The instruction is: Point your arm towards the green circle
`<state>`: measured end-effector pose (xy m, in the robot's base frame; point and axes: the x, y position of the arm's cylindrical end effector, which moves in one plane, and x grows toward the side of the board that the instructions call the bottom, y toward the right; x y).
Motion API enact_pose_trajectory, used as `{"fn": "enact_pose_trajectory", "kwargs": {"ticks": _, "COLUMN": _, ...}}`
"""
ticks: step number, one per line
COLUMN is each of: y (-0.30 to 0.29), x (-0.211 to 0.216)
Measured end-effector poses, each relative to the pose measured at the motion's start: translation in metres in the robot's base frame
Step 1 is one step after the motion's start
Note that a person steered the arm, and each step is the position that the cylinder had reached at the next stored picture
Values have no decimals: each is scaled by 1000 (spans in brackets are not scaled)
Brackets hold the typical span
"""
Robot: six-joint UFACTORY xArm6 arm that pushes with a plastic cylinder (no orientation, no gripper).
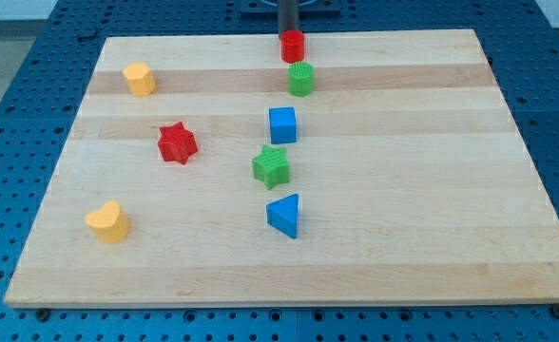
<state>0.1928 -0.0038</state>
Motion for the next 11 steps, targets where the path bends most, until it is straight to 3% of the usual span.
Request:
{"fn": "enact_pose_trajectory", "kwargs": {"ticks": 2, "y": 31, "x": 6}}
{"fn": "enact_pose_trajectory", "kwargs": {"ticks": 5, "y": 97, "x": 60}}
{"fn": "enact_pose_trajectory", "kwargs": {"ticks": 11, "y": 78, "x": 85}}
